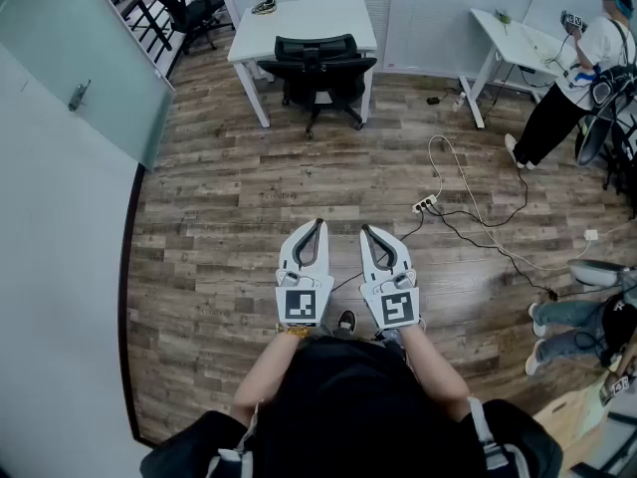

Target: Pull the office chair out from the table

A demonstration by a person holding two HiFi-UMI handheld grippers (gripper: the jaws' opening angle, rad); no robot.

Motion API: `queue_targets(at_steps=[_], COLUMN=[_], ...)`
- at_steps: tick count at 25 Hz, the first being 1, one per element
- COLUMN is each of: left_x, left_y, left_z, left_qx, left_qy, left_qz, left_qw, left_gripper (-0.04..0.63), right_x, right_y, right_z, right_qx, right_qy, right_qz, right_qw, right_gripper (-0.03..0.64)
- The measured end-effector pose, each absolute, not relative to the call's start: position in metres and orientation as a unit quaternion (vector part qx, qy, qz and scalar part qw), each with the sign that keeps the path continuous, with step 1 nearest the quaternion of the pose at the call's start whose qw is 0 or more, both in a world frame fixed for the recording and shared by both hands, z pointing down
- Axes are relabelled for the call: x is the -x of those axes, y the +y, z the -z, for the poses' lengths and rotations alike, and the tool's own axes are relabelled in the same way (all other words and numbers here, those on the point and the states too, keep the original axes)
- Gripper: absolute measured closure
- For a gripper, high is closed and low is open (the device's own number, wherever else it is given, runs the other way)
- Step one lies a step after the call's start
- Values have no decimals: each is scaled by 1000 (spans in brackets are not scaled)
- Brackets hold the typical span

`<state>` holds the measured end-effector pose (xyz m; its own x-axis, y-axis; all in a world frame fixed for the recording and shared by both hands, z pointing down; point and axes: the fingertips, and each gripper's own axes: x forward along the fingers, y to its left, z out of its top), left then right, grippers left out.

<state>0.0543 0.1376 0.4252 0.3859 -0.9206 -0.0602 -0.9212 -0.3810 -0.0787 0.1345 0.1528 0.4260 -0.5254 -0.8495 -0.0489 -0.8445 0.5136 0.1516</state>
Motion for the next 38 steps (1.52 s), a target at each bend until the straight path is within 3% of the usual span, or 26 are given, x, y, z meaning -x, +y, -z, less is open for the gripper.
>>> queue_targets(at_steps=[17,38], left_x=[-51,18], left_y=[21,-183], left_z=[-442,-446], left_qx=[843,853], left_qy=[536,519], left_qz=[-11,13], left_qw=[46,53], left_gripper=[577,577], right_x=[-123,-56], right_y=[47,-161], right_z=[-448,-451], right_qx=[-484,-481], right_qy=[-871,-869], right_qz=[65,63], right_qw=[57,93], right_gripper=[609,609])
